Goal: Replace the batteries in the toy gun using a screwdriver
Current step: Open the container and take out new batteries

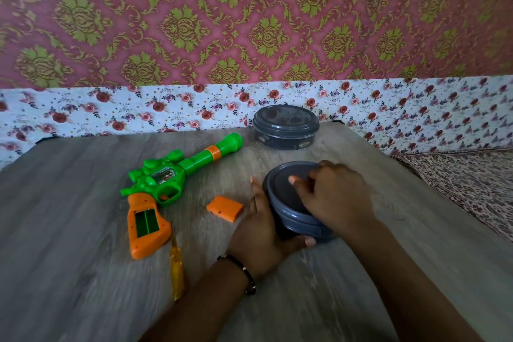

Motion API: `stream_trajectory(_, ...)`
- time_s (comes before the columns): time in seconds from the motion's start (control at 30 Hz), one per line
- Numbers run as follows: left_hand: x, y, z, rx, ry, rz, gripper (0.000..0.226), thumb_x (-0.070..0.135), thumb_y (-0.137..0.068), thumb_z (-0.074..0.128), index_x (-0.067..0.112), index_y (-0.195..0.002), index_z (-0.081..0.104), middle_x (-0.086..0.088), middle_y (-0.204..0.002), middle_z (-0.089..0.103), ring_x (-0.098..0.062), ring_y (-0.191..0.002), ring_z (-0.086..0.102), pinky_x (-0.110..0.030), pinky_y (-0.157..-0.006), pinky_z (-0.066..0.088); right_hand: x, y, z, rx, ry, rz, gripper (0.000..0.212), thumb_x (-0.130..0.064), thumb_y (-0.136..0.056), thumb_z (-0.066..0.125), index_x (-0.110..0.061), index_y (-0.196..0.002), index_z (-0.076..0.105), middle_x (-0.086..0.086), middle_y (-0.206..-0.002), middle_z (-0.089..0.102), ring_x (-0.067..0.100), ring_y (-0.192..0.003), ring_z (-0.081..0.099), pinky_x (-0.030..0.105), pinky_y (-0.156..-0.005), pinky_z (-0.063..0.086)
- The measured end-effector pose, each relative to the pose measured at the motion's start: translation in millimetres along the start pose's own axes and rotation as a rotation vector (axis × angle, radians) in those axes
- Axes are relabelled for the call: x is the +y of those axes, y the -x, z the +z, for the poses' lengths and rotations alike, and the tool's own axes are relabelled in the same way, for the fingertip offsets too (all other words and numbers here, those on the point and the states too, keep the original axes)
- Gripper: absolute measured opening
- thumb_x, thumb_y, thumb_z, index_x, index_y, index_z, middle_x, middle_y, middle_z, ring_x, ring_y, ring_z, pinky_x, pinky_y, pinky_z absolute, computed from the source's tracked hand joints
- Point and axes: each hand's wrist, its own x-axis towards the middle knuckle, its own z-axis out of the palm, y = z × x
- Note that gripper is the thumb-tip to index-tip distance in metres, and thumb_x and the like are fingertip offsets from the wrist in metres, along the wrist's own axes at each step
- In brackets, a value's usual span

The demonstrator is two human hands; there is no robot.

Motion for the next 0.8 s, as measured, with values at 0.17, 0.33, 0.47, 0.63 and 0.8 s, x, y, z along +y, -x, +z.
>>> stream_trajectory(0.17, -3, -2, 0, 0.032, 0.128, -0.007, 0.151, 0.076, -0.044, 0.065, 0.02, -0.133, -0.043, 0.011, -0.161, 0.018, -0.006, -0.148, 0.02, -0.016, -0.114, 0.023, 26, 15, -4, -0.22, -0.516, -0.193, 0.048, -0.054, -0.082, 0.057, -0.022, -0.116, 0.065, -0.006, -0.129, 0.055, 0.012, -0.121, 0.049, 0.029, -0.104, 0.036)
stream_trajectory(0.33, -8, -5, 0, 0.035, 0.119, -0.006, 0.142, 0.079, -0.045, 0.061, 0.028, -0.124, -0.045, 0.005, -0.163, 0.015, -0.01, -0.149, 0.02, -0.013, -0.111, 0.017, 34, 30, 2, -0.369, -0.107, -0.391, 0.111, -0.092, -0.059, 0.01, -0.027, -0.148, 0.014, -0.008, -0.155, 0.011, 0.015, -0.145, 0.008, 0.035, -0.117, 0.004)
stream_trajectory(0.47, -9, -6, 0, 0.037, 0.128, -0.027, 0.142, 0.077, -0.044, 0.063, 0.029, -0.127, -0.041, 0.003, -0.163, 0.019, -0.011, -0.148, 0.023, -0.012, -0.11, 0.019, 33, 40, 18, -0.122, -0.02, -0.462, 0.076, -0.07, -0.087, 0.017, -0.014, -0.133, 0.042, 0.01, -0.134, 0.055, 0.03, -0.123, 0.052, 0.044, -0.105, 0.037)
stream_trajectory(0.63, -13, -7, 2, 0.074, 0.151, -0.036, 0.143, 0.04, -0.062, 0.088, 0.026, -0.129, -0.037, 0.003, -0.161, 0.025, -0.01, -0.145, 0.027, -0.009, -0.107, 0.021, 25, 43, 27, -0.023, 0.037, -0.469, 0.067, -0.058, -0.094, 0.009, -0.008, -0.123, 0.043, 0.016, -0.121, 0.063, 0.032, -0.11, 0.061, 0.044, -0.097, 0.044)
stream_trajectory(0.8, -16, -9, 4, 0.074, 0.147, -0.028, 0.145, 0.043, -0.06, 0.089, 0.035, -0.128, -0.039, 0.004, -0.161, 0.025, -0.011, -0.146, 0.028, -0.021, -0.115, 0.027, 29, 43, 36, 0.093, 0.075, -0.53, 0.061, -0.051, -0.098, 0.011, -0.005, -0.119, 0.043, 0.021, -0.115, 0.065, 0.036, -0.105, 0.063, 0.05, -0.085, 0.051)
